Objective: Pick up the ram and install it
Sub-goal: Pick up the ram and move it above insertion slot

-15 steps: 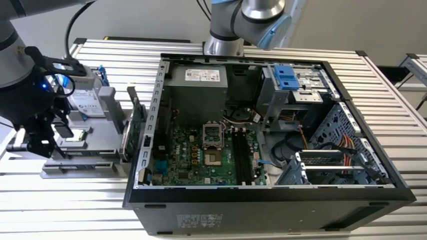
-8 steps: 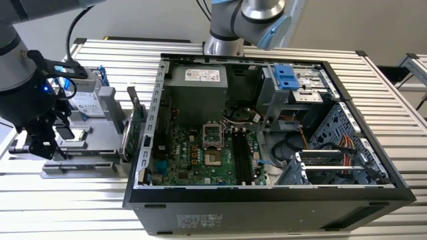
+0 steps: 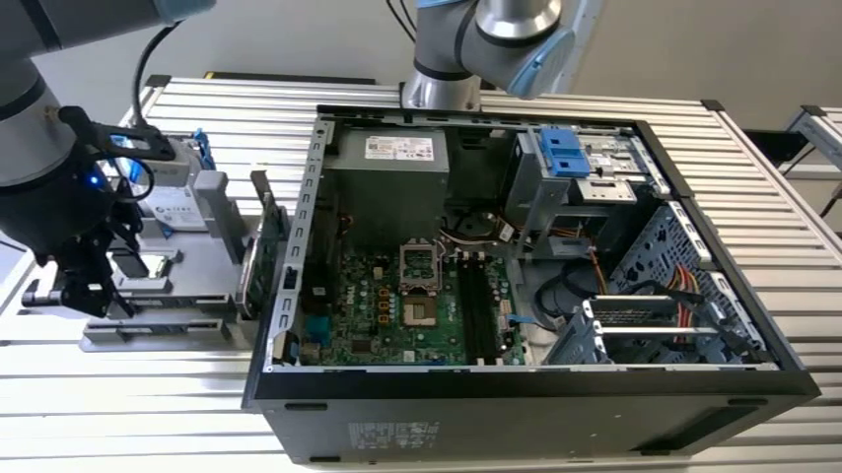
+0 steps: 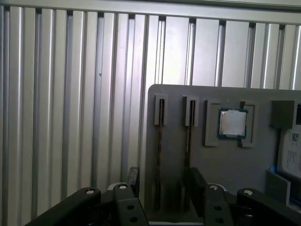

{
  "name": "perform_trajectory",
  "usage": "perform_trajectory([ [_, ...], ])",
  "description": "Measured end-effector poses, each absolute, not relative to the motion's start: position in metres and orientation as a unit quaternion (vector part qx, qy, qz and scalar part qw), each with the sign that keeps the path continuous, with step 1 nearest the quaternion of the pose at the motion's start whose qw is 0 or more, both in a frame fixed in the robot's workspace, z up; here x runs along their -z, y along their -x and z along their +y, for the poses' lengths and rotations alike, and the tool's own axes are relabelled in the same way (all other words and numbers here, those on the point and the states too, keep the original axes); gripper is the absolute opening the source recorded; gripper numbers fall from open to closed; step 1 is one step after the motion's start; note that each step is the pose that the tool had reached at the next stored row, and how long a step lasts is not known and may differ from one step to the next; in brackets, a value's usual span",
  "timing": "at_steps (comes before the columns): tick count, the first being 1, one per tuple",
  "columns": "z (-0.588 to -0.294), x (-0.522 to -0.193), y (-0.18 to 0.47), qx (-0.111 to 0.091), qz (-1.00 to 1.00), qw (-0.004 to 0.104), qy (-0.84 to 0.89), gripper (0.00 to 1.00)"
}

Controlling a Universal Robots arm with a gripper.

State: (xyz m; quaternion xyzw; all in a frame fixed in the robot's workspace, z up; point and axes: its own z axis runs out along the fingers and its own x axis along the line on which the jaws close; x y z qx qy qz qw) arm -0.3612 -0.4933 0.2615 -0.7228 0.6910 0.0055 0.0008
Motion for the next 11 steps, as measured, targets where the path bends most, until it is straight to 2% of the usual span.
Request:
perform_trajectory([
  [11, -0.4934, -0.2526, 0.3612, -0.006, 0.691, 0.001, 0.723, 1.00],
])
